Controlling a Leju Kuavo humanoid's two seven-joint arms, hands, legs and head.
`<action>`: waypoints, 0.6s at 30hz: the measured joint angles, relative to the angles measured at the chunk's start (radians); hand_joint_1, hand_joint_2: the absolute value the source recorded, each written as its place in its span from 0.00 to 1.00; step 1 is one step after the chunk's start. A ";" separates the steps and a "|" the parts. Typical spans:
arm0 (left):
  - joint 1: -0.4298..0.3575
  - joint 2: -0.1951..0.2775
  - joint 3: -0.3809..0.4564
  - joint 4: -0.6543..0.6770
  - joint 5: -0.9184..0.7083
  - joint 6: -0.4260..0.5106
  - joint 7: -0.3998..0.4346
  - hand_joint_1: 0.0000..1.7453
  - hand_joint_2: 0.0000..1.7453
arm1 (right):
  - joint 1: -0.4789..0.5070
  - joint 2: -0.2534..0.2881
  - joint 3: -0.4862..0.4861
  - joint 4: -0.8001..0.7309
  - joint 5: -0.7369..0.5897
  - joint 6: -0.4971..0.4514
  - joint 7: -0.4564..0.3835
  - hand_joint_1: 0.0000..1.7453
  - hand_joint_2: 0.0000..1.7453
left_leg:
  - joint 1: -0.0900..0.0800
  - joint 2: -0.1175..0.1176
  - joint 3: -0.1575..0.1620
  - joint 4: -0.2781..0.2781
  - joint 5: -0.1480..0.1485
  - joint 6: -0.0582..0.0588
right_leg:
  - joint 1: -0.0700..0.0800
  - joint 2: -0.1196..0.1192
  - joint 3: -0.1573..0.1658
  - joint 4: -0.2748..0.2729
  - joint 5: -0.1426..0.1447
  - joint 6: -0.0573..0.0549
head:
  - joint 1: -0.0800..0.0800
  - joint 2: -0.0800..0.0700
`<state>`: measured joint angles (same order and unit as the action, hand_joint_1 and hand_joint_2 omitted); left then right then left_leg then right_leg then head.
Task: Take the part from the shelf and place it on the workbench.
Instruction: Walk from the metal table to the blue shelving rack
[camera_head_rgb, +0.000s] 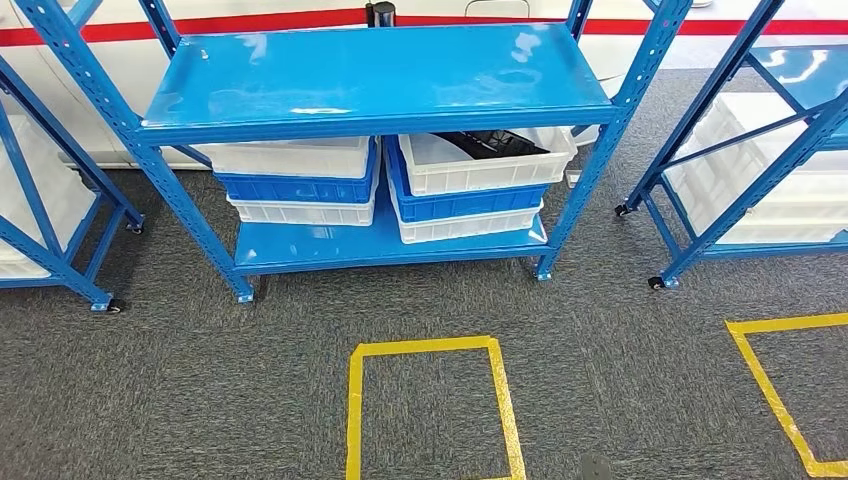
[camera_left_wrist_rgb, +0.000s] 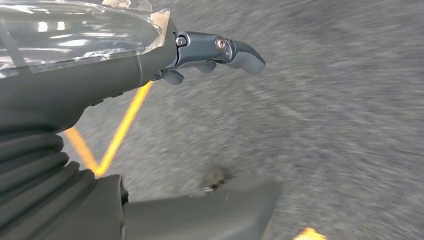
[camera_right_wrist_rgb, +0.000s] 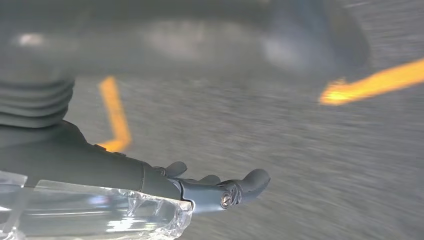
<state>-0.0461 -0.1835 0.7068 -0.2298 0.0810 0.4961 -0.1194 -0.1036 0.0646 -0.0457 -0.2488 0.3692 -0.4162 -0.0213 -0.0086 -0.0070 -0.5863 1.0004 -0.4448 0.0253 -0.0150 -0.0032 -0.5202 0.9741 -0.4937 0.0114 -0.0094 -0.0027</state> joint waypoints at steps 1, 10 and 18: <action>0.000 -0.002 0.005 0.004 0.002 0.001 0.014 0.00 1.00 | 0.011 -0.002 -0.006 0.008 -0.006 0.015 0.032 0.00 1.00 | 0.000 0.000 0.000 0.000 -0.001 0.002 | 0.000 0.000 0.001 -0.001 0.000 0.000 | 0.000 0.000; 0.010 -0.002 -0.039 0.018 -0.070 -0.030 0.094 0.00 1.00 | 0.064 -0.004 -0.030 0.039 -0.042 0.070 0.187 0.00 1.00 | -0.005 0.001 0.002 0.001 -0.004 0.011 | -0.006 0.000 0.002 -0.004 0.001 0.030 | -0.001 0.000; 0.058 0.046 -0.223 -0.015 -0.079 -0.167 0.104 0.00 0.00 | 0.117 -0.018 -0.028 0.014 -0.138 0.171 0.145 0.00 0.00 | 0.001 0.002 0.004 0.001 -0.004 0.011 | -0.005 0.000 0.002 -0.004 0.000 0.029 | -0.001 0.000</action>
<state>0.0124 -0.1379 0.4834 -0.2446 0.0015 0.3291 -0.0151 0.0137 0.0464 -0.0737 -0.2350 0.2309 -0.2450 0.1235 -0.0075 -0.0054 -0.5823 1.0010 -0.4489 0.0360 -0.0202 -0.0032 -0.5186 0.9700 -0.4933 0.0408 -0.0100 -0.0027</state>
